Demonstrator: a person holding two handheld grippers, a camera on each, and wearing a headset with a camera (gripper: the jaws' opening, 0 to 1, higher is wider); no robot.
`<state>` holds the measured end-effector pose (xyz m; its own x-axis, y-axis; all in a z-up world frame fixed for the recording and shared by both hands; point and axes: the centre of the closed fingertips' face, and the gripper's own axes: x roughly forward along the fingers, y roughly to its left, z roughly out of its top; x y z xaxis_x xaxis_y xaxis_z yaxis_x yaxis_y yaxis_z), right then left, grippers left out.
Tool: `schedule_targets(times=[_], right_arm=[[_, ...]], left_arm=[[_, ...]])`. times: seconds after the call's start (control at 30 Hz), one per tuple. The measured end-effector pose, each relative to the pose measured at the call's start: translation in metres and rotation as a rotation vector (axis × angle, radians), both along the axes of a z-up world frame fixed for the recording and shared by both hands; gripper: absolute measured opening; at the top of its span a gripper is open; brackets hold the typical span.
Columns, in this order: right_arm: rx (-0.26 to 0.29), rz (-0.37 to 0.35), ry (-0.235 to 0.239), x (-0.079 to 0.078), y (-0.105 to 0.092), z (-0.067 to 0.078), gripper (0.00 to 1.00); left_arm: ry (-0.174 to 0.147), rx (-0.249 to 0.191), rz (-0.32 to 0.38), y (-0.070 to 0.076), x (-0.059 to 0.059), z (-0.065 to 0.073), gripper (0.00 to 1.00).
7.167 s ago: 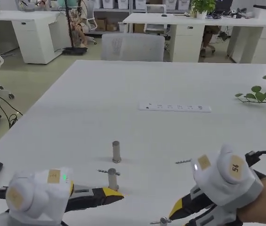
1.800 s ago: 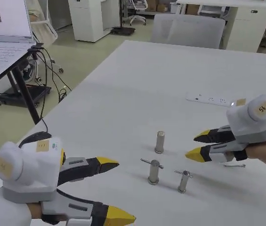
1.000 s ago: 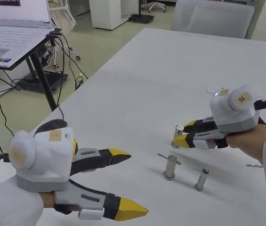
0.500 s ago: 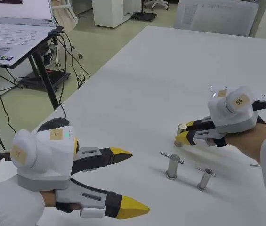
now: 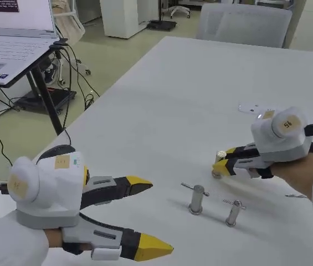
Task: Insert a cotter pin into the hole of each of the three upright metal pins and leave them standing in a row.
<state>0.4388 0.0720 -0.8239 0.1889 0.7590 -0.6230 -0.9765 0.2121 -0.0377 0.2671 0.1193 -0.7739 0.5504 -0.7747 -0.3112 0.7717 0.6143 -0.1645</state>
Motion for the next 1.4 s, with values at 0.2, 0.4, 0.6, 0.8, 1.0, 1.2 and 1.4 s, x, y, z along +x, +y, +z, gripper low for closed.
schedule_targets(times=[0.2,0.4,0.6,0.8,1.0,1.2,1.4], right_arm=[[0.000,-0.064,-0.006,-0.005,-0.030,0.011,0.12],[-0.009,-0.120,-0.004,-0.017,-0.063,0.014,0.12],[-0.020,-0.163,0.006,-0.038,-0.087,0.016,0.12],[-0.008,-0.212,0.011,-0.059,-0.105,0.019,0.12],[0.000,-0.239,0.022,-0.081,-0.113,0.016,0.12],[0.006,-0.251,0.028,-0.100,-0.114,0.012,0.12],[-0.001,-0.231,0.036,-0.120,-0.108,0.005,0.12]], left_arm=[[-0.010,0.000,-0.025,-0.010,0.000,0.003,0.73],[-0.022,-0.009,-0.049,-0.023,0.000,0.007,0.72],[-0.029,-0.007,-0.083,-0.036,-0.003,0.008,0.72],[-0.035,-0.008,-0.113,-0.045,-0.006,0.010,0.72],[-0.040,-0.006,-0.133,-0.050,-0.009,0.011,0.72],[-0.040,-0.005,-0.143,-0.054,-0.012,0.011,0.72],[-0.041,-0.006,-0.150,-0.056,-0.013,0.010,0.71]])
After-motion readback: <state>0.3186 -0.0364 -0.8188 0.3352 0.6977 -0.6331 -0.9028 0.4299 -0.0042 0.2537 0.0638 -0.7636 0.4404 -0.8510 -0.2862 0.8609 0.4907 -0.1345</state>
